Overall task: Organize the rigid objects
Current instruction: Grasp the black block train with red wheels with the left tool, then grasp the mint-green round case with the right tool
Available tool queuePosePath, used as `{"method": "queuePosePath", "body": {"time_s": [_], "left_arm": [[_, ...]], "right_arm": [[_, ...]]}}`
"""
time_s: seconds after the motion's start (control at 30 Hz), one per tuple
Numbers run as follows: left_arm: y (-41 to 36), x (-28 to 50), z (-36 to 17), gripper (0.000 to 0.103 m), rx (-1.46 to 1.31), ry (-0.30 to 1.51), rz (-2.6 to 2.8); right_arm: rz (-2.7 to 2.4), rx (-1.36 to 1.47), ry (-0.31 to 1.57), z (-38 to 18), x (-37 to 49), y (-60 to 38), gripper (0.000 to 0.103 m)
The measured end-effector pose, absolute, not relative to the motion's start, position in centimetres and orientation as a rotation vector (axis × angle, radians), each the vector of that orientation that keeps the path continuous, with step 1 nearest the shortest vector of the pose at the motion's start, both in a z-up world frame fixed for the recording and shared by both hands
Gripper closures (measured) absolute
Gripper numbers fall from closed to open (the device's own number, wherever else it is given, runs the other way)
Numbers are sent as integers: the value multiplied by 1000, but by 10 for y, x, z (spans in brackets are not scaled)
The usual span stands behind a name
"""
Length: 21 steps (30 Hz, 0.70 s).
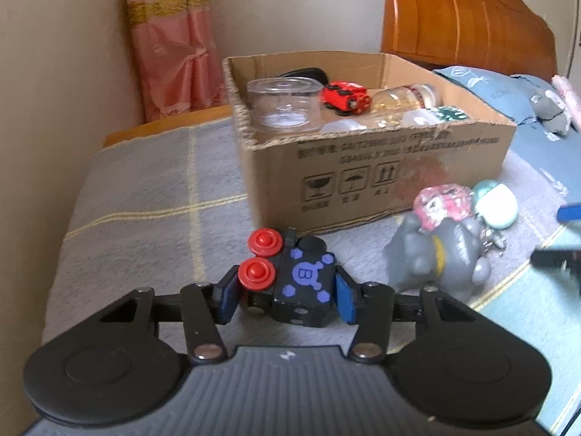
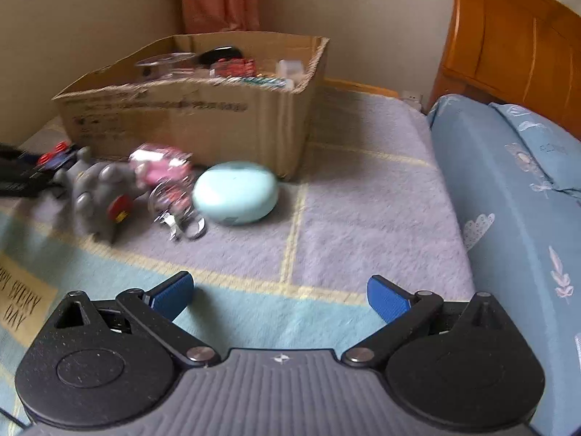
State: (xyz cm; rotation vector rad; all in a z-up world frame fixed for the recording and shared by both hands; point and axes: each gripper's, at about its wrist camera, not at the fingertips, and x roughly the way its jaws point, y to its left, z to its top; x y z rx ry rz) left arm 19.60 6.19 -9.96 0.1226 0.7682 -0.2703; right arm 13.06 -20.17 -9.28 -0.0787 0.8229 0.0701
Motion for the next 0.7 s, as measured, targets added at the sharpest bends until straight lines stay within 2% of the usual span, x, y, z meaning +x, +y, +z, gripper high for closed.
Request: {"method": "queuePosePath", "body": {"time_s": [0.27, 0.7], "left_arm": [[63, 200, -99, 50, 120, 774, -262], [61, 202, -99, 50, 123, 777, -259]], "right_arm": [[101, -56, 767, -77, 164, -195, 0], [49, -105, 801, -95, 192, -197, 0]]}}
